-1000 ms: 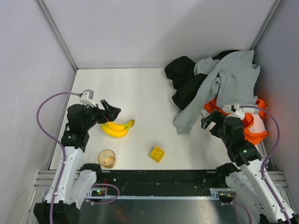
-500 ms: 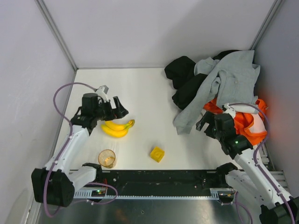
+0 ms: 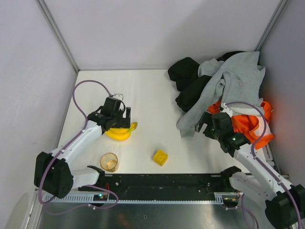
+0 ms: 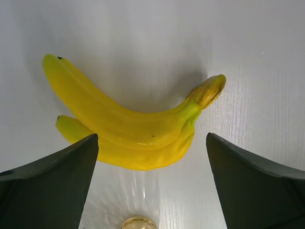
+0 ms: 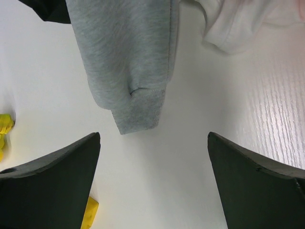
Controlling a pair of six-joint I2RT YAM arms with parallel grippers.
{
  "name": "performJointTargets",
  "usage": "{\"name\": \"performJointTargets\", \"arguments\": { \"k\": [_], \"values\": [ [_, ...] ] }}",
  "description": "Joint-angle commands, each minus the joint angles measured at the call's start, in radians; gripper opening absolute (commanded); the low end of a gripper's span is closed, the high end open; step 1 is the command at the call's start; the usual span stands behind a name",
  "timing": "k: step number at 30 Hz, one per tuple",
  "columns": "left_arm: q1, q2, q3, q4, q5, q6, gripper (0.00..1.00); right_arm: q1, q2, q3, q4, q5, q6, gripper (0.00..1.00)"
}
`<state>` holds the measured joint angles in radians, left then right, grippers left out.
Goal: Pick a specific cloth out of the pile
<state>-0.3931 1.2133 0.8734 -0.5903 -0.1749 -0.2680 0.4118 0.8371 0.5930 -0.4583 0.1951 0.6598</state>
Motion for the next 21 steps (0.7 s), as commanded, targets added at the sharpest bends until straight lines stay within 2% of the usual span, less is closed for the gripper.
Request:
{"name": "performJointTargets", "arguments": {
  "k": [1,9,21],
  "values": [
    [-0.006,-0.023,0.045,-0.008,-0.084,0.019,1.00,0.010,0.064,0.033,0.111,-0.019,-0.013,0.99],
    [-0.006,0.000,0.050,-0.008,-0.059,0.020,0.99,0.020,0.292,0.157,0.194,-0.023,-0.055,0.99],
    [-0.006,0.032,0.055,-0.007,-0.062,0.028,1.00,0.015,0.621,0.434,0.233,-0.067,-0.081,0.99]
  ]
}}
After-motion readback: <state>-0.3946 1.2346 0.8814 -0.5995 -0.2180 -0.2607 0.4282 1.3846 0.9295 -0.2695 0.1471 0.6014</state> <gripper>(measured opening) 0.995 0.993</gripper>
